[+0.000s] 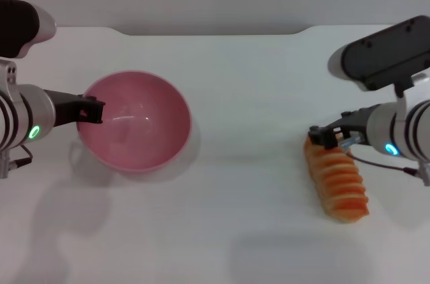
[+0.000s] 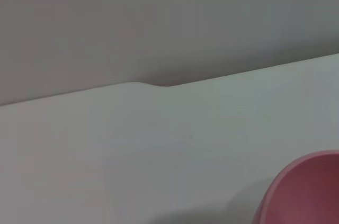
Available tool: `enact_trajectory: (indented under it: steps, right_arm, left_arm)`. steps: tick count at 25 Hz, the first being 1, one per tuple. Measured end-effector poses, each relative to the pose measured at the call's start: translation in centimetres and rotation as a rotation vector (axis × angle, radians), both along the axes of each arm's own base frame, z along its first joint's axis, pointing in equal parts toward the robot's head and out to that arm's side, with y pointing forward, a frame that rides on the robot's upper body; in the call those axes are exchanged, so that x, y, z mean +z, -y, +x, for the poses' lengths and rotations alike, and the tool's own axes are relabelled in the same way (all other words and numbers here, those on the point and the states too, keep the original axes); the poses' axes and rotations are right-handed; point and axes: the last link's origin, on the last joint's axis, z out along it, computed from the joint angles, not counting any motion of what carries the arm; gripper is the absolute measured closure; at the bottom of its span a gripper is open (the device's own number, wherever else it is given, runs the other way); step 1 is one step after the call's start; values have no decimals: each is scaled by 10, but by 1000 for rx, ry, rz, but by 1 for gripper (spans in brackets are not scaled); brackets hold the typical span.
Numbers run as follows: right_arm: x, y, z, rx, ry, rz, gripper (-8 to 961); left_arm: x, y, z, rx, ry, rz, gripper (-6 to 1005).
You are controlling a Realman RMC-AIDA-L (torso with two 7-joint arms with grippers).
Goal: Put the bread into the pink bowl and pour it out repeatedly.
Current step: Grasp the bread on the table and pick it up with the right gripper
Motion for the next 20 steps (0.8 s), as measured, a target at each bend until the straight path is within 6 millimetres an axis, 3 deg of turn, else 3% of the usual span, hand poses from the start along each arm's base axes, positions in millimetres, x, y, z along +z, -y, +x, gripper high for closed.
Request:
enact_trajectory:
  steps: [20]
  right_arm:
    - [-15, -2, 19, -26, 10, 15, 356]
  left_arm:
    - [-1, 0, 3, -9, -4, -8, 949]
